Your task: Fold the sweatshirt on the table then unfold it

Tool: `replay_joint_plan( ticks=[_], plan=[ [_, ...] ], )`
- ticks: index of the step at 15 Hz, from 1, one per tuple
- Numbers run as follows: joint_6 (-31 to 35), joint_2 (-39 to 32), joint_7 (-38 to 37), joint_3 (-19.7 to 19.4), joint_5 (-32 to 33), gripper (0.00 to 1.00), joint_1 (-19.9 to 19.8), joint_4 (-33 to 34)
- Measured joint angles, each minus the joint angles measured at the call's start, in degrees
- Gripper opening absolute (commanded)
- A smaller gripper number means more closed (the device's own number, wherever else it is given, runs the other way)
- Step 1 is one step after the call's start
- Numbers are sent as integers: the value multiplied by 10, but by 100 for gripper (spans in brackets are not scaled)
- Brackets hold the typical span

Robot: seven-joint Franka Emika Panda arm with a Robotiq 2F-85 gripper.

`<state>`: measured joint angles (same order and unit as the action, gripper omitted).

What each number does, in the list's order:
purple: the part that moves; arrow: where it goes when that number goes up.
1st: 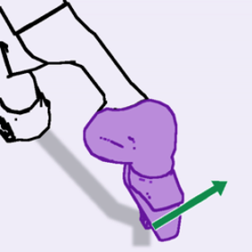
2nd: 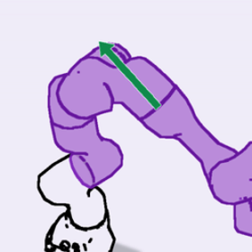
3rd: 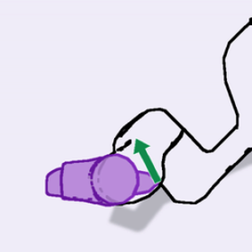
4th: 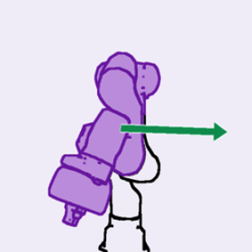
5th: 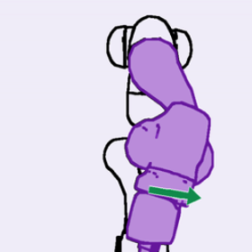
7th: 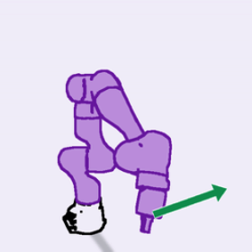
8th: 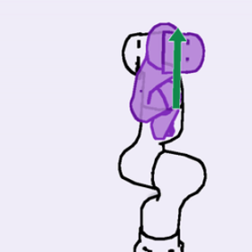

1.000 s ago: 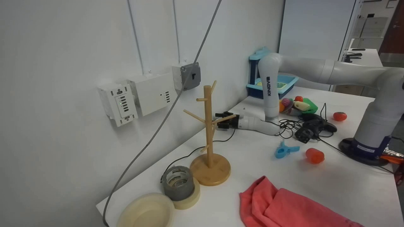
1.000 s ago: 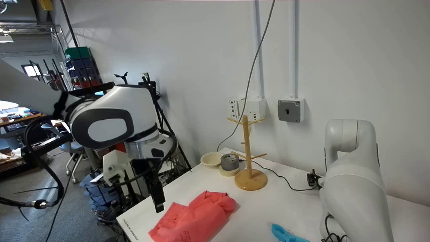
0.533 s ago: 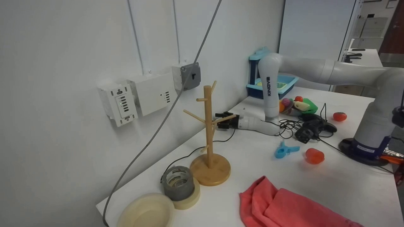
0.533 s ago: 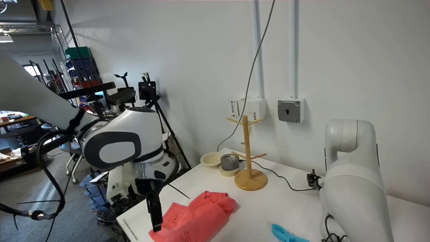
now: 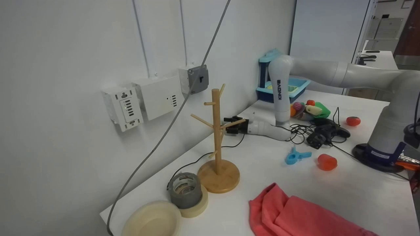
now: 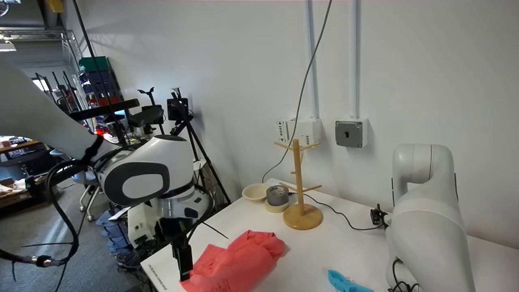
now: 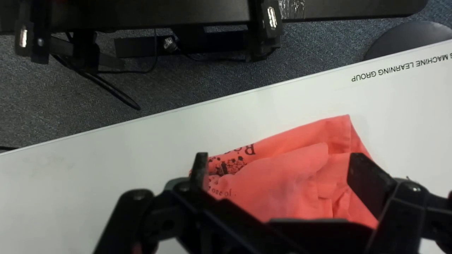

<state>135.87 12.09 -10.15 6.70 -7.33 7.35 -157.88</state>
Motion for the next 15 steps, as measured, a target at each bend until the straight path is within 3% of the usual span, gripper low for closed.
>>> replay_joint_plan(
  ticks=[5,9,15],
  plan=[
    [93,-32,9,-4,-117,100,1,0],
    [191,-88,81,-22,-298,100,29,2],
    [208,-120,224,-19,-572,100,37,2]
  ],
)
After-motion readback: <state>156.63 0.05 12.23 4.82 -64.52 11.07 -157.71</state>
